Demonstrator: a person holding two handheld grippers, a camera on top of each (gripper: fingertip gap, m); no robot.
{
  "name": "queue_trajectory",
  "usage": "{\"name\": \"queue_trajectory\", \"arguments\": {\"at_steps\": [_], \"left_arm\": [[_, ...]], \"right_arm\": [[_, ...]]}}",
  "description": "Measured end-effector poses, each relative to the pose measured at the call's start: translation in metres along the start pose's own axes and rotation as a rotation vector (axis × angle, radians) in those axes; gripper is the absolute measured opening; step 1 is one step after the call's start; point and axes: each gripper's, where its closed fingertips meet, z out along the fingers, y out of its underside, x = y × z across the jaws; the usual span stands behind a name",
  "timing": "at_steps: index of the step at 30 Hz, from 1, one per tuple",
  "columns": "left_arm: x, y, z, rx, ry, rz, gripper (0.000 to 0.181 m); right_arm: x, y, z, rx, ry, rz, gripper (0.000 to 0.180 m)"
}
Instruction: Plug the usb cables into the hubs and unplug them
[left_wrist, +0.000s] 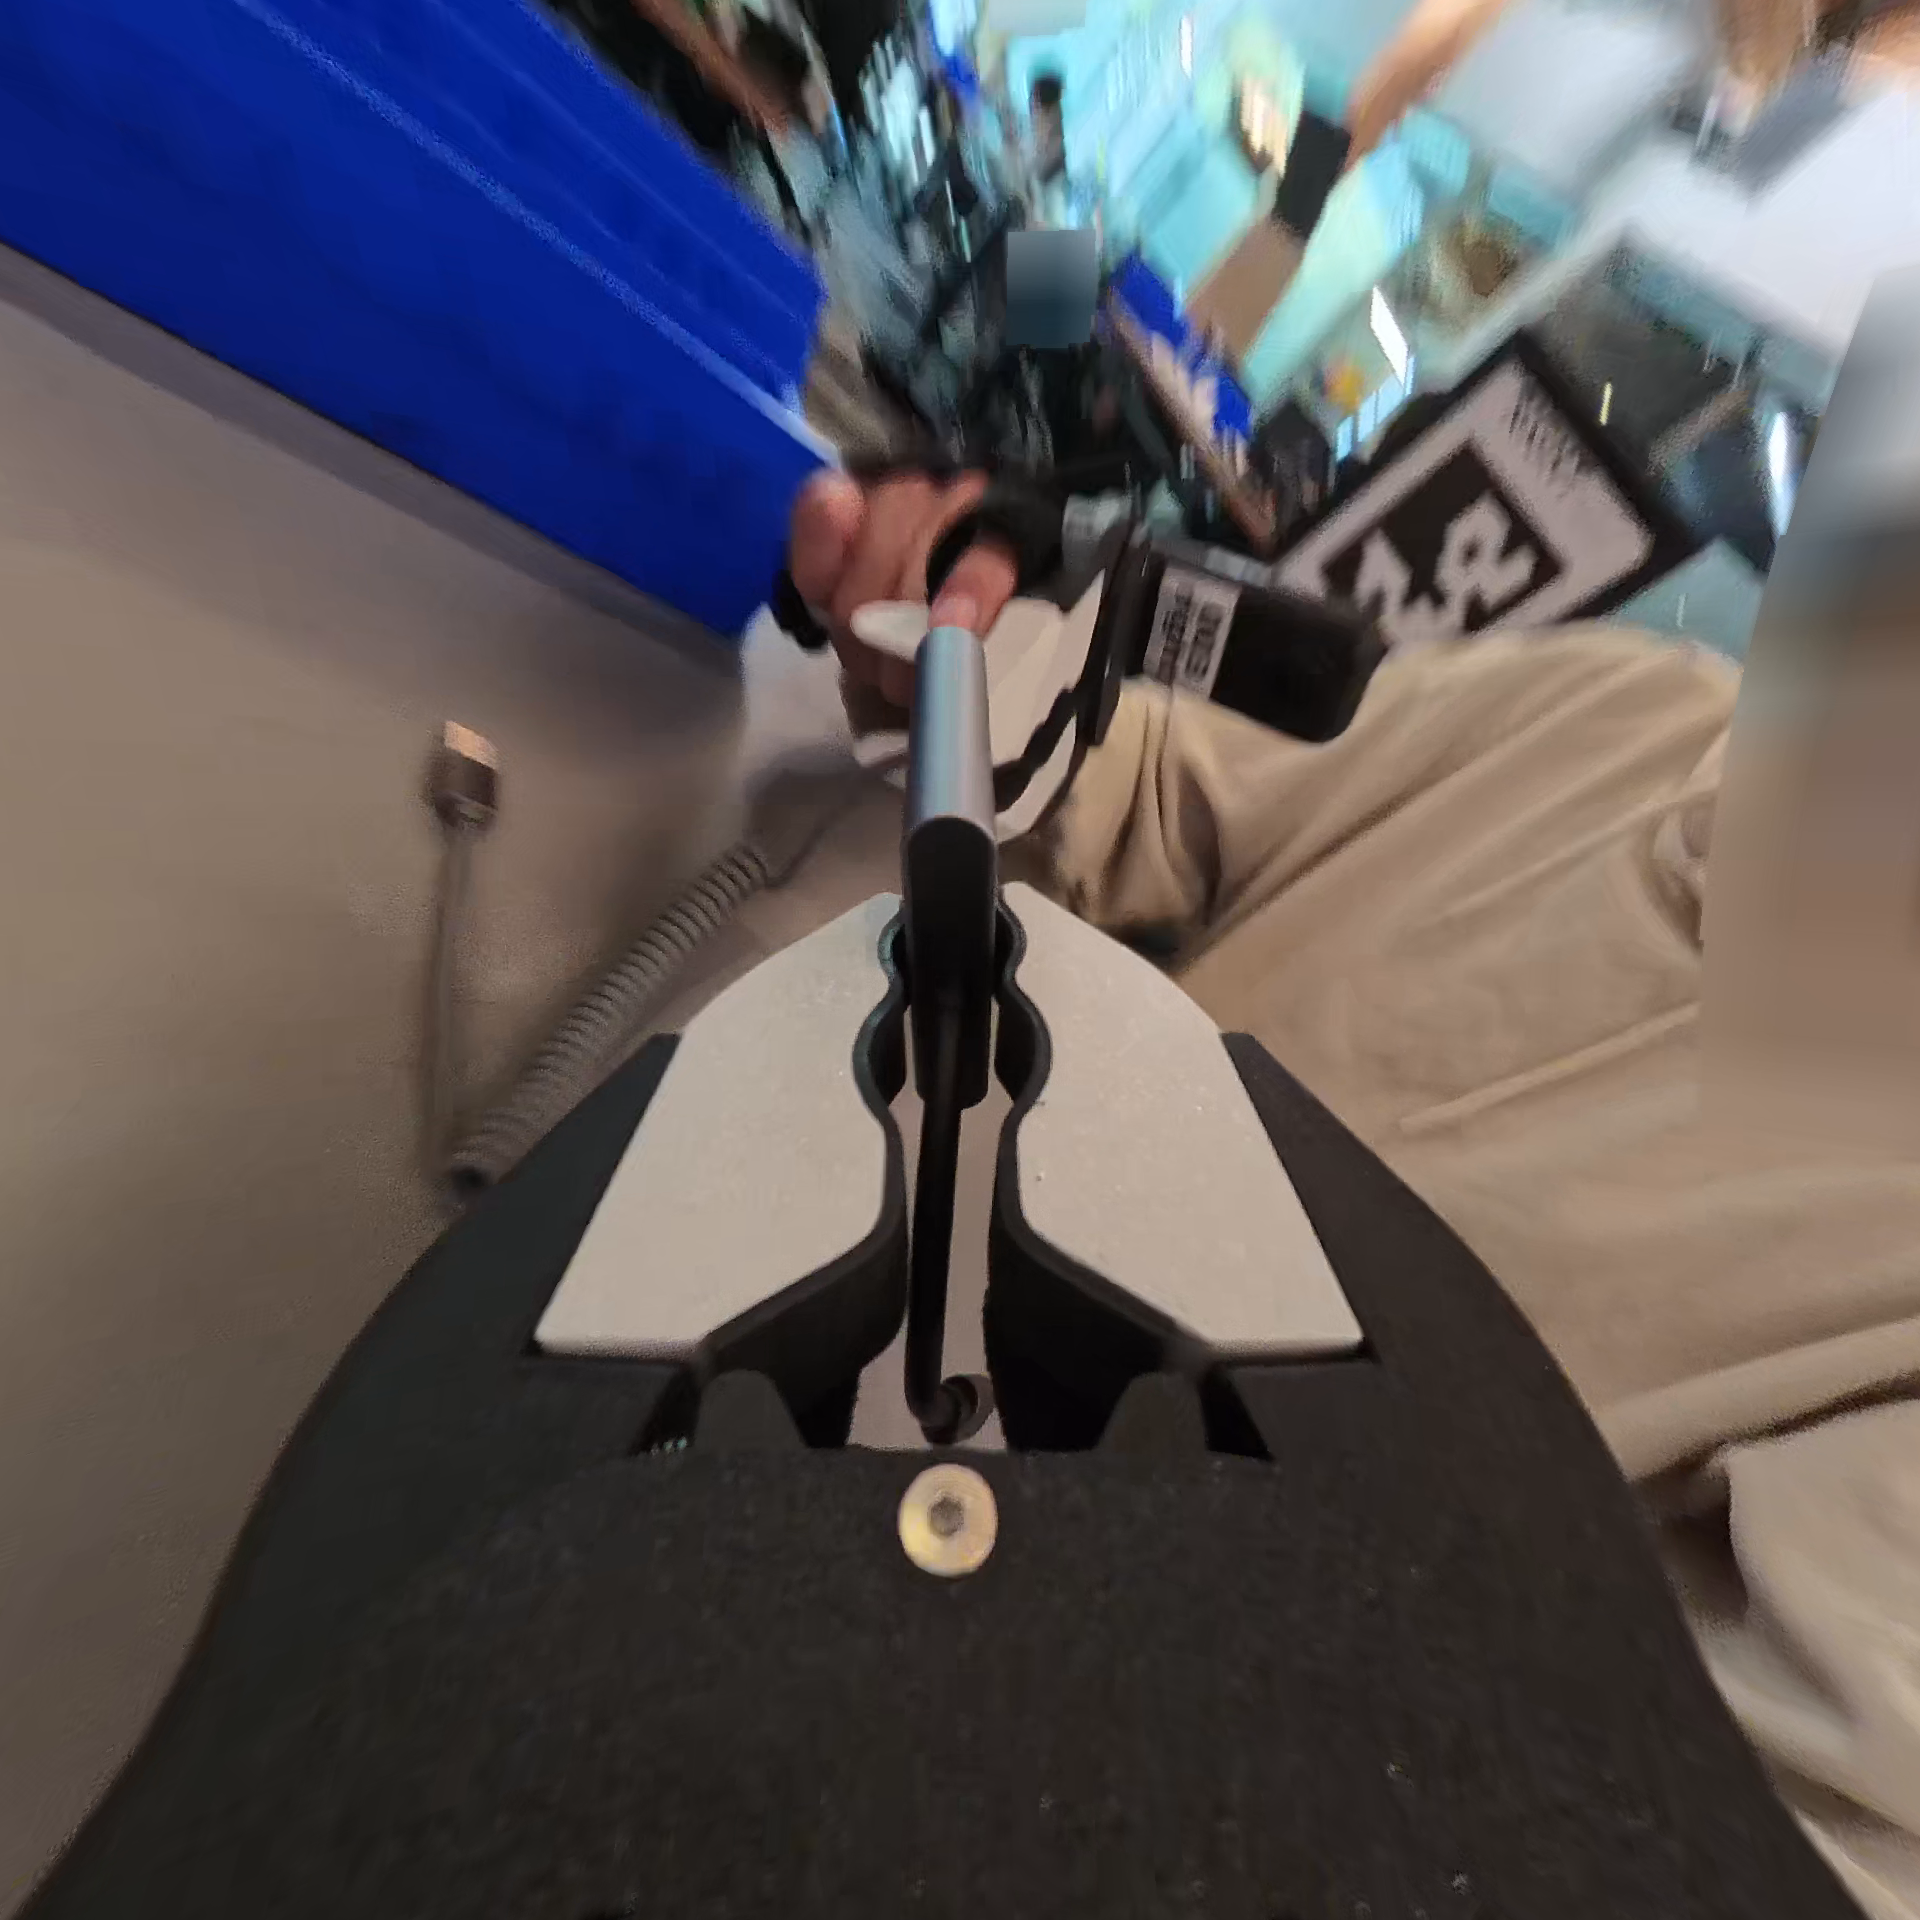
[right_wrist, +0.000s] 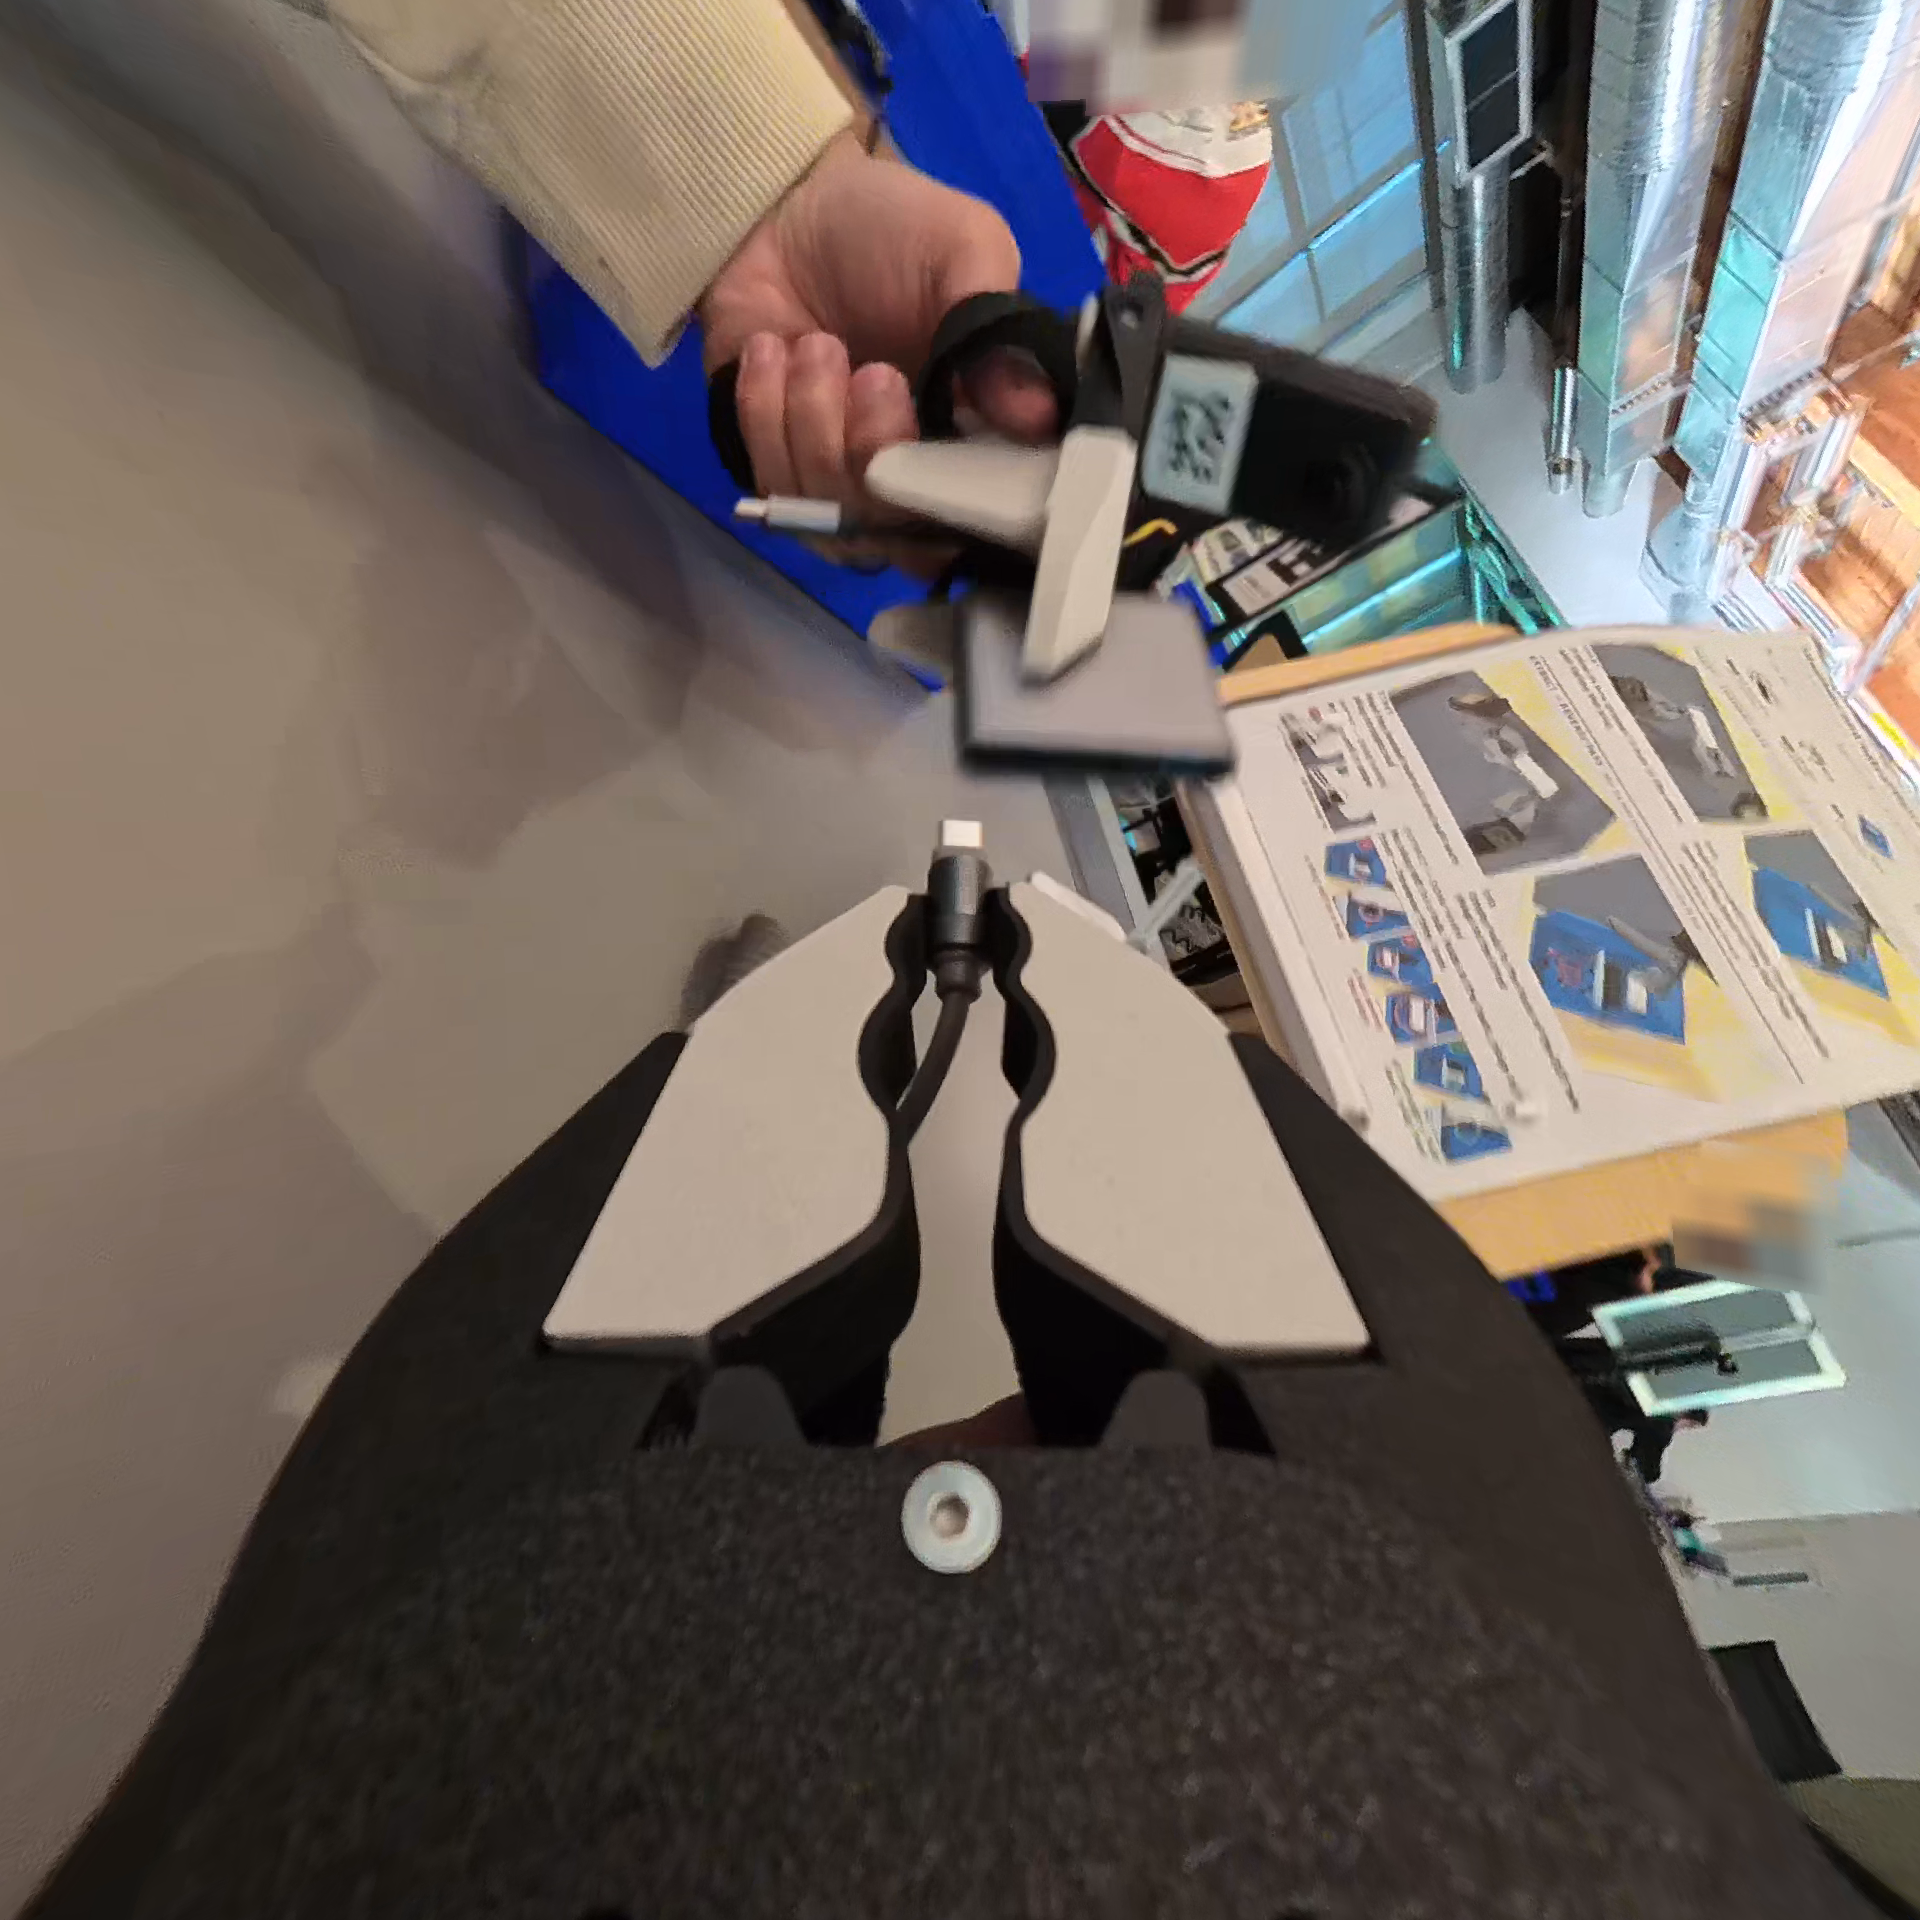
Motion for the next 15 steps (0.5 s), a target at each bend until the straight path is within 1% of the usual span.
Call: {"name": "queue_trajectory", "arguments": {"at_steps": [1,2,3,6,9,11,12,13,14,15], "left_arm": [[0.0,-0.014,-0.023,0.102,-0.009,-0.006,0.012],[0.004,-0.021,-0.042,0.154,-0.01,0.01,0.012],[0.006,-0.021,-0.047,0.146,-0.034,0.025,0.012],[0.011,-0.02,-0.029,0.068,-0.069,0.054,0.012],[0.007,-0.026,-0.018,0.089,-0.096,0.05,0.012],[0.001,-0.029,-0.016,0.148,-0.161,0.053,0.012],[-0.01,-0.029,-0.017,0.18,-0.266,0.066,0.012],[-0.025,-0.024,-0.022,0.206,-0.408,0.084,0.012],[-0.042,-0.019,-0.031,0.245,-0.568,0.095,0.012],[-0.062,-0.014,-0.05,0.327,-0.78,0.073,0.012]], "right_arm": [[0.005,0.007,-0.01,0.001,0.015,0.042,0.012],[0.01,0.013,-0.018,0.009,0.032,0.099,0.012],[0.014,0.018,-0.023,0.01,0.047,0.14,0.012],[0.017,0.015,-0.02,0.0,0.046,0.196,0.012],[0.021,-0.001,-0.012,0.007,0.031,0.271,0.012],[0.029,0.005,-0.008,-0.042,0.06,0.362,0.011],[0.032,0.017,-0.004,-0.103,0.085,0.439,0.012],[0.034,0.032,-0.001,-0.165,0.121,0.523,0.012],[0.031,0.044,0.002,-0.208,0.131,0.609,0.012],[0.029,0.053,0.005,-0.227,0.146,0.684,0.012]]}}
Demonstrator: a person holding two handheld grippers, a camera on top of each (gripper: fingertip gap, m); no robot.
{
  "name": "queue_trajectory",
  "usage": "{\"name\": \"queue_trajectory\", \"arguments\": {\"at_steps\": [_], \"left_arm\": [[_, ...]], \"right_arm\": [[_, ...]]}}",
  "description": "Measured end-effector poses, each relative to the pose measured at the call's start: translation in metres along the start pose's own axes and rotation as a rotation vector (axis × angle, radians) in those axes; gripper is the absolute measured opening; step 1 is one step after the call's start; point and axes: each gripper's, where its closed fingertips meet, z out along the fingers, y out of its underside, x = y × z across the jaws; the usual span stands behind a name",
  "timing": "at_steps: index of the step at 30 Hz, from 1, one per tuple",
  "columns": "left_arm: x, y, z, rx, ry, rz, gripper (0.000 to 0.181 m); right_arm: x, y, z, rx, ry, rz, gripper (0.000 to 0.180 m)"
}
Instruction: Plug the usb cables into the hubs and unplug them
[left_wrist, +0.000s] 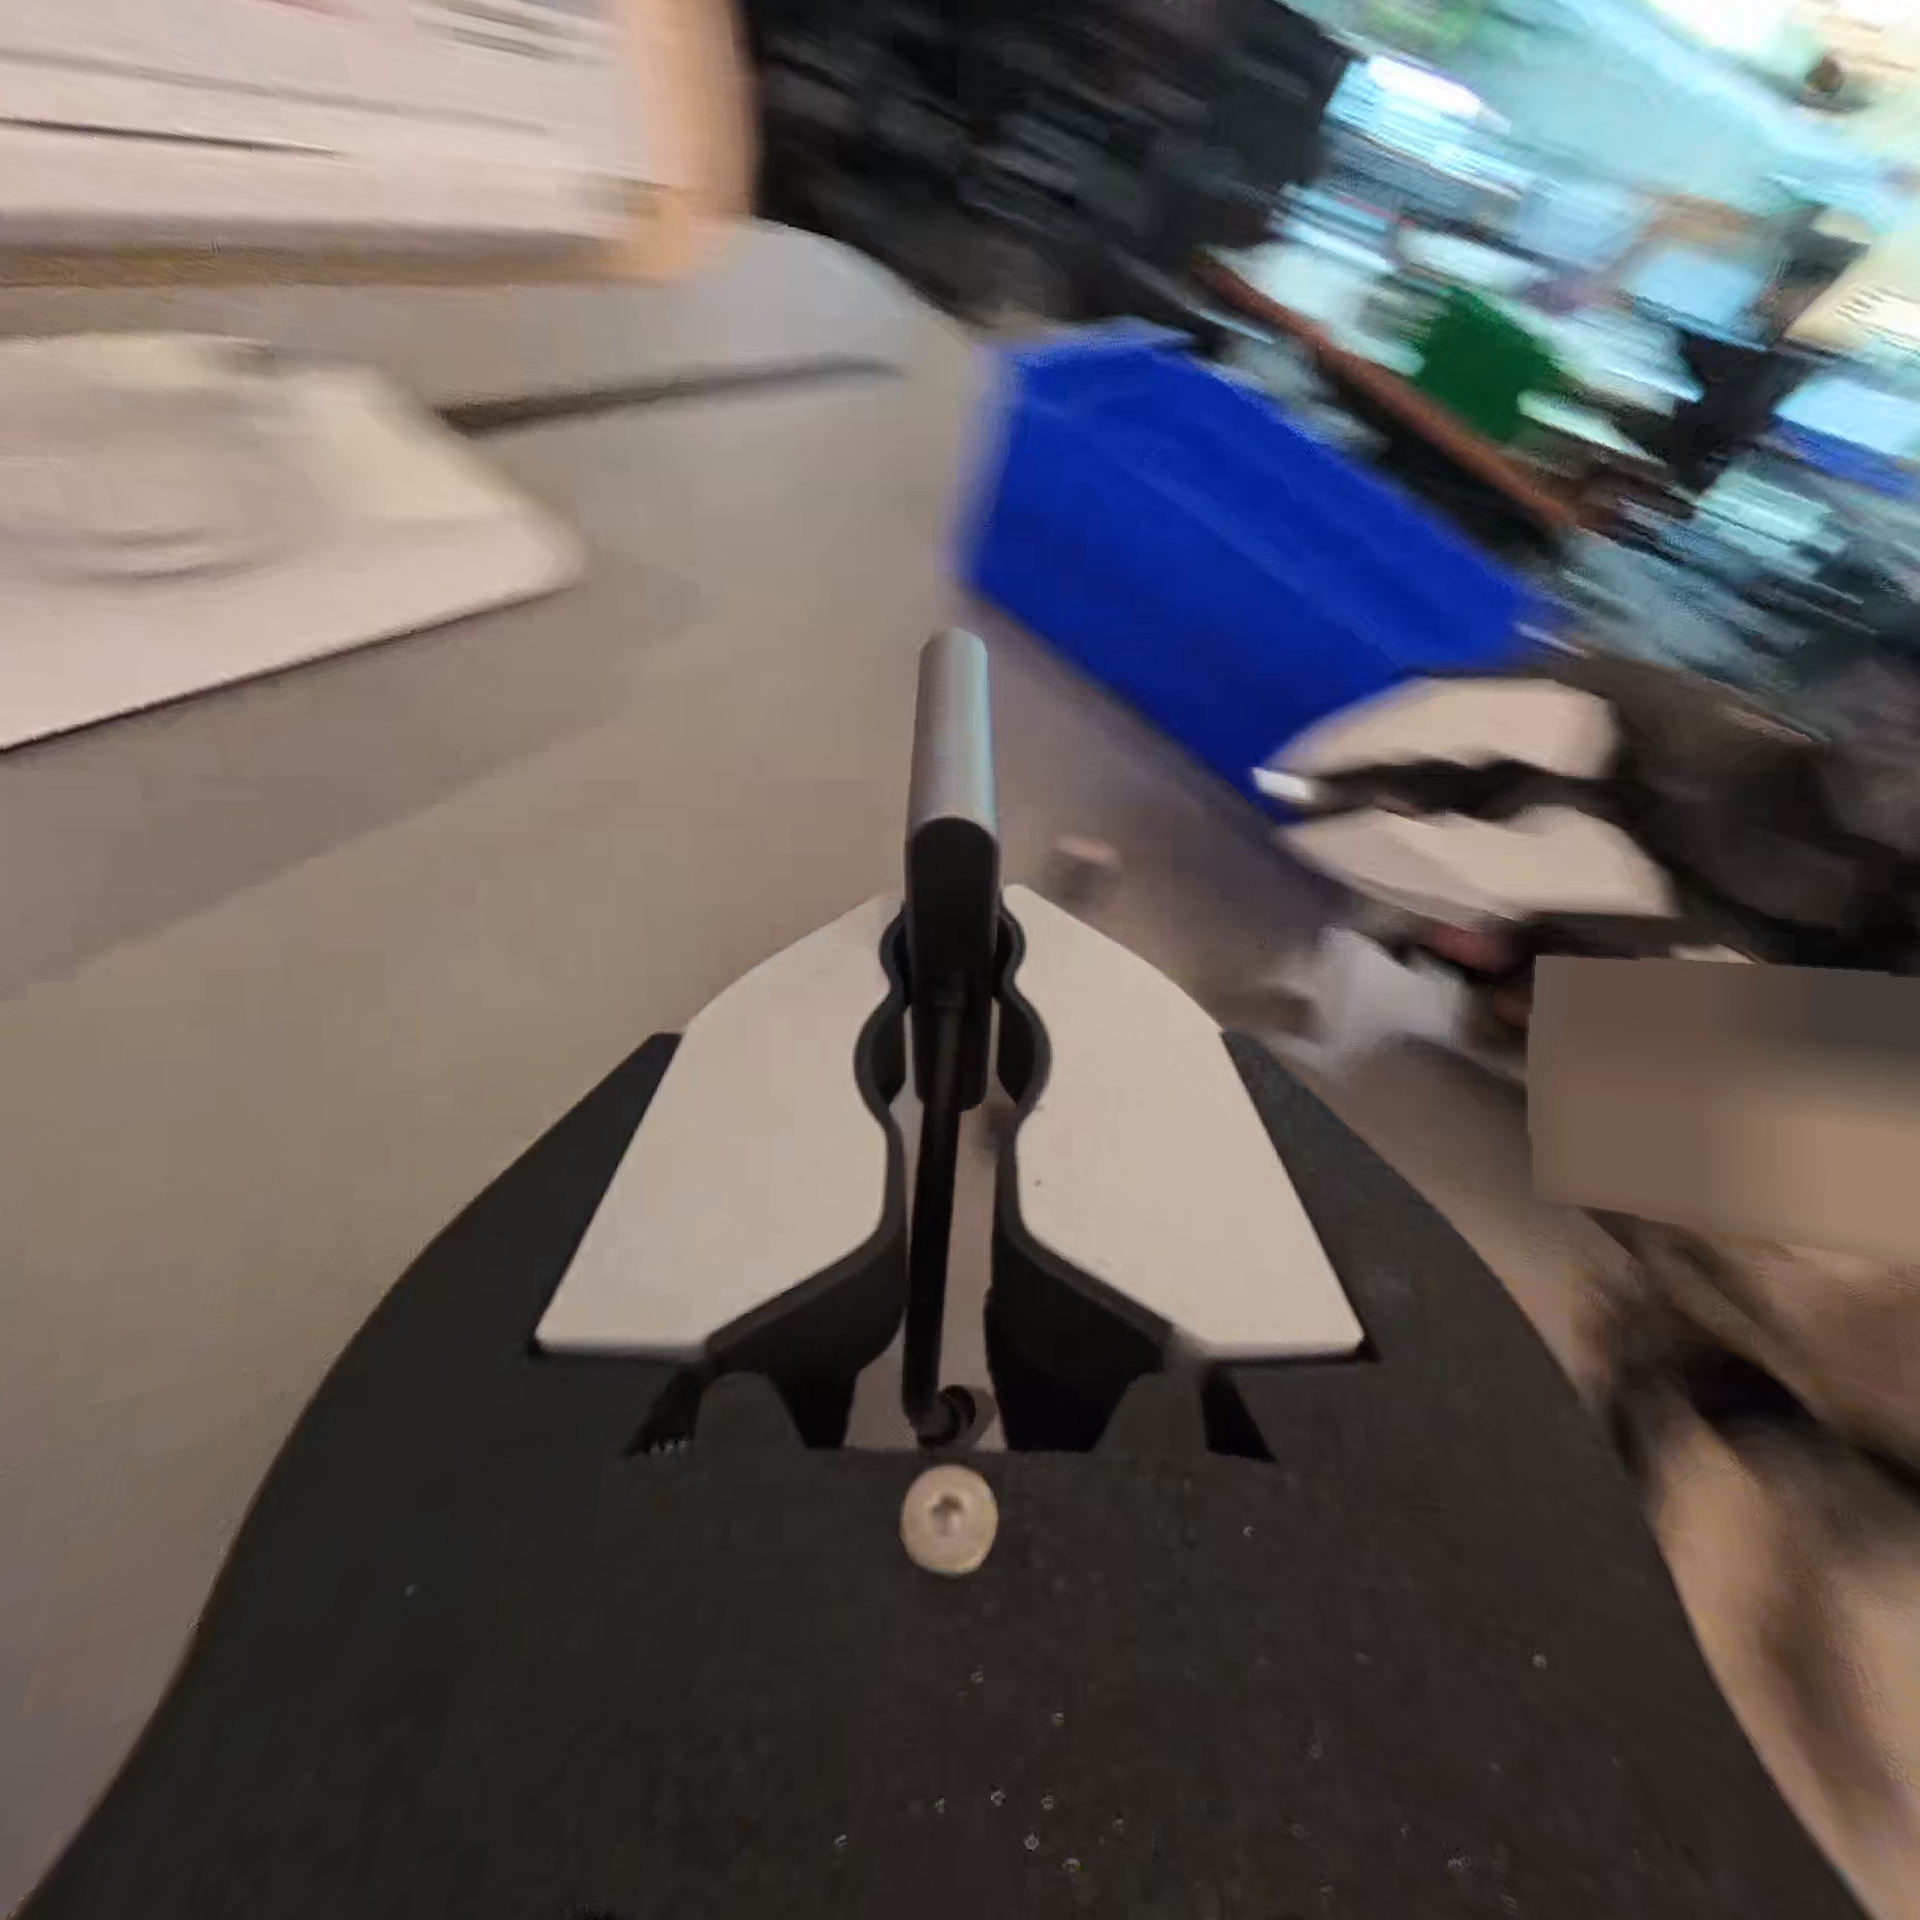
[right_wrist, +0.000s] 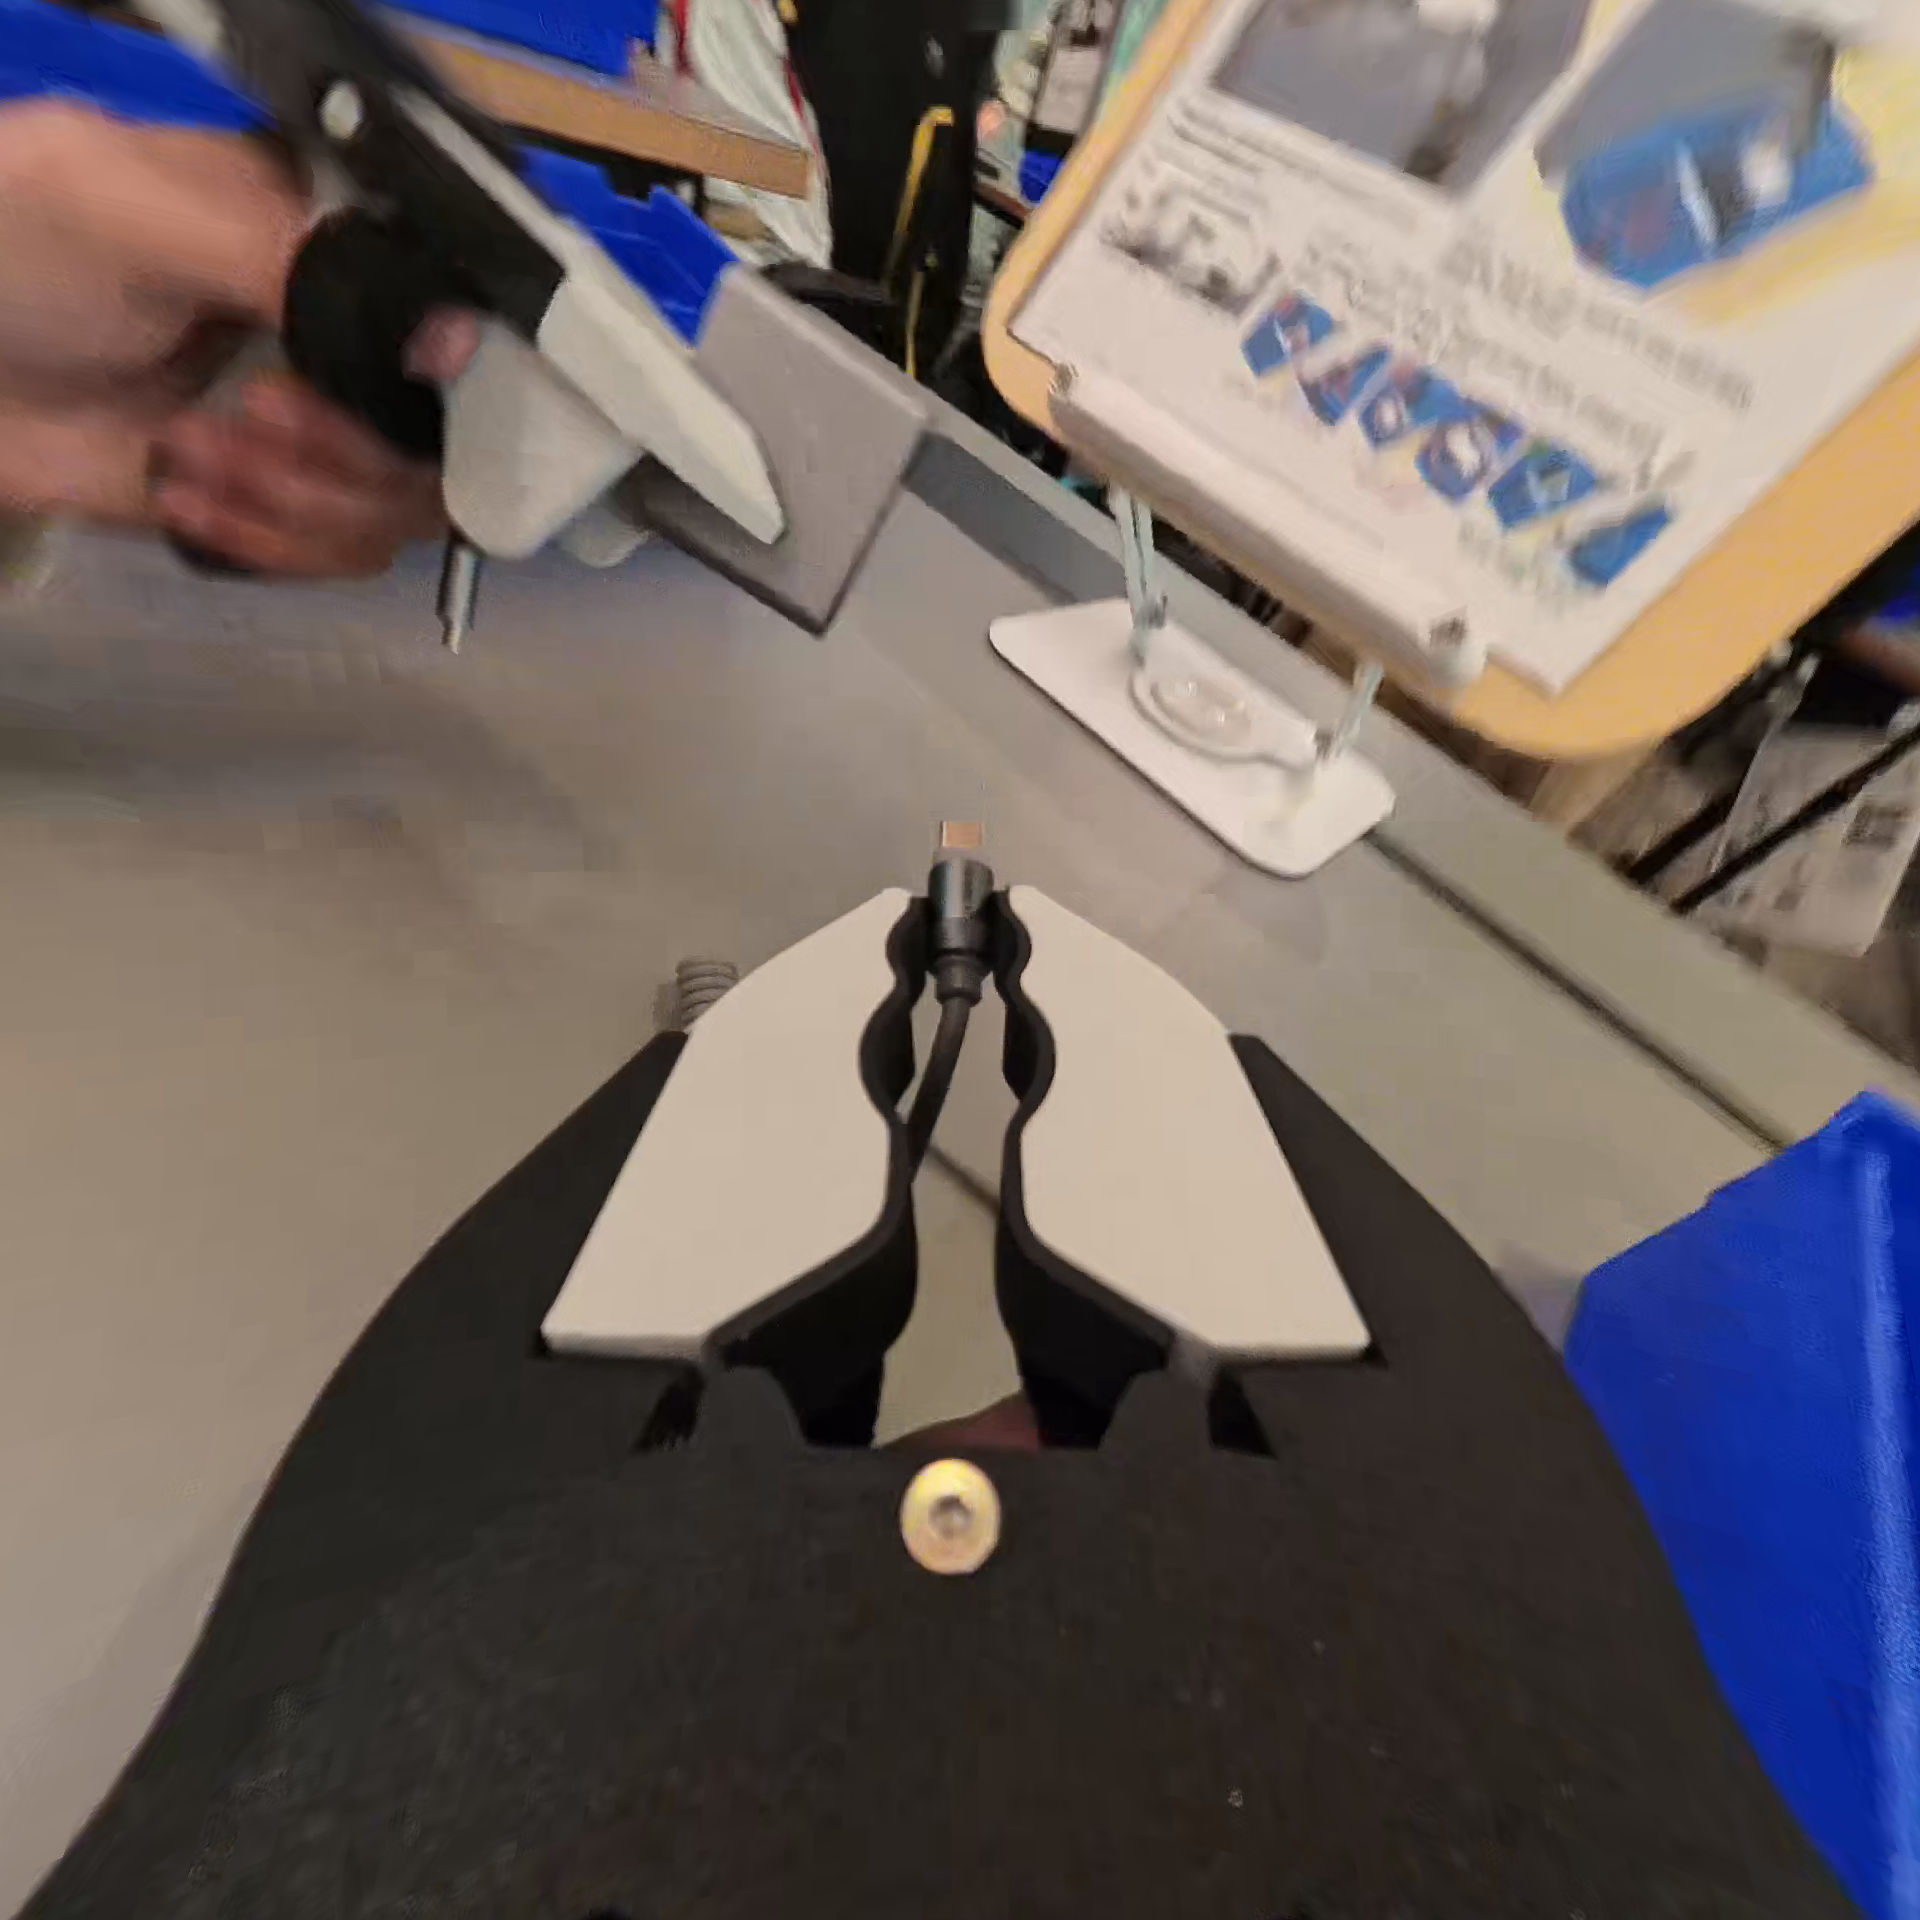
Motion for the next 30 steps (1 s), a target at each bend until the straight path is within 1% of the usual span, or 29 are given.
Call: {"name": "queue_trajectory", "arguments": {"at_steps": [2,3,4,5,6,7,8,10,13,16,22,24,26,27,30], "left_arm": [[-0.053,0.015,-0.021,0.107,-0.406,-0.077,0.012],[-0.067,0.025,-0.032,0.144,-0.535,-0.08,0.012],[-0.073,0.034,-0.038,0.161,-0.601,-0.066,0.012],[-0.074,0.042,-0.04,0.164,-0.627,-0.045,0.012],[-0.075,0.05,-0.041,0.146,-0.645,-0.049,0.012],[-0.069,0.05,-0.041,0.139,-0.62,-0.054,0.012],[-0.065,0.044,-0.043,0.175,-0.617,-0.027,0.012],[-0.066,0.045,-0.044,0.142,-0.654,0.04,0.012],[-0.057,0.043,-0.041,0.156,-0.588,0.026,0.012],[-0.052,0.042,-0.039,0.146,-0.582,0.067,0.012],[-0.047,0.044,-0.033,0.123,-0.569,0.09,0.012],[-0.049,0.044,-0.034,0.123,-0.57,0.081,0.012],[-0.05,0.045,-0.035,0.119,-0.568,0.072,0.012],[-0.051,0.045,-0.035,0.122,-0.565,0.064,0.012],[-0.051,0.044,-0.035,0.128,-0.552,0.046,0.012]], "right_arm": [[0.005,0.011,0.008,-0.01,0.041,0.073,0.011],[0.005,0.016,0.011,-0.025,0.062,0.072,0.012],[0.005,0.02,0.014,-0.042,0.08,0.052,0.012],[0.003,0.022,0.015,-0.054,0.087,0.023,0.012],[0.002,0.024,0.016,-0.06,0.099,0.004,0.012],[0.001,0.024,0.017,-0.063,0.112,-0.008,0.012],[-0.001,0.025,0.018,-0.069,0.111,-0.022,0.012],[-0.003,0.024,0.02,-0.066,0.114,-0.035,0.012],[-0.002,0.027,0.022,-0.078,0.112,-0.039,0.012],[-0.001,0.03,0.023,-0.091,0.113,-0.032,0.012],[-0.016,0.04,0.022,-0.233,-0.073,0.041,0.012],[-0.014,0.038,0.017,-0.262,-0.082,0.04,0.012],[-0.003,0.028,0.007,-0.265,-0.049,0.014,0.012],[0.003,0.015,-0.002,-0.241,-0.04,0.017,0.012],[0.041,-0.04,-0.033,-0.186,0.004,0.017,0.012]]}}
